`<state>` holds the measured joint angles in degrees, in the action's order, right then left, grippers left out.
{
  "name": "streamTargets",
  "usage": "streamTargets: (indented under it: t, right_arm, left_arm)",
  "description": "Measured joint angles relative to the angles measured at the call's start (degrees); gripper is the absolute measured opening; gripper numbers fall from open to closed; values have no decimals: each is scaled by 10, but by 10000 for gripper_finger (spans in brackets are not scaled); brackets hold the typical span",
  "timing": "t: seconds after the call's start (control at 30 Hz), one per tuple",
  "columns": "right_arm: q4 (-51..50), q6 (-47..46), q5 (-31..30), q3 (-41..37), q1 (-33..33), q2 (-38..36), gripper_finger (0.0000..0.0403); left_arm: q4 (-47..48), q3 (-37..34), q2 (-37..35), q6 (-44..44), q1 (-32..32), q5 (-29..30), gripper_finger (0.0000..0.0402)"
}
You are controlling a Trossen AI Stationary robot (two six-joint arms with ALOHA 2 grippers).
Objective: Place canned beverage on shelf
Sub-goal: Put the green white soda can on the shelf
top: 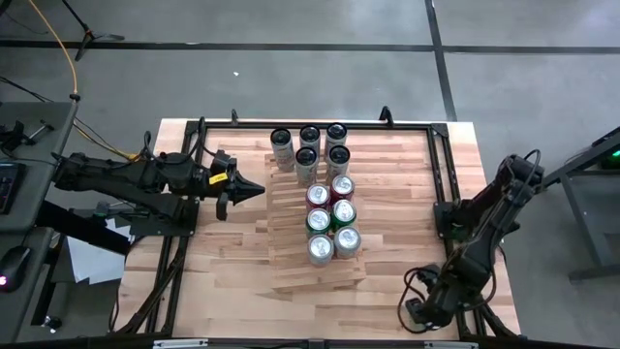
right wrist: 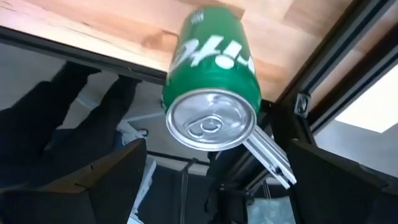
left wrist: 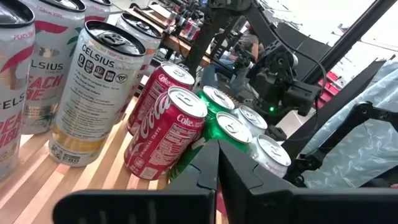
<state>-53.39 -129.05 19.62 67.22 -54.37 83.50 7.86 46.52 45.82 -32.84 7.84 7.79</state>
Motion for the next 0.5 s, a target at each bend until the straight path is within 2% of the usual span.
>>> streamTargets:
  t: [0.27,0.5]
  right_arm:
    - [41,3,4,0,0,54,374]
    - [29,5,0,0,0,87,374]
  left_arm:
    - [0,0,0,0,0,2,0]
    - [0,0,0,0,0,3,0]
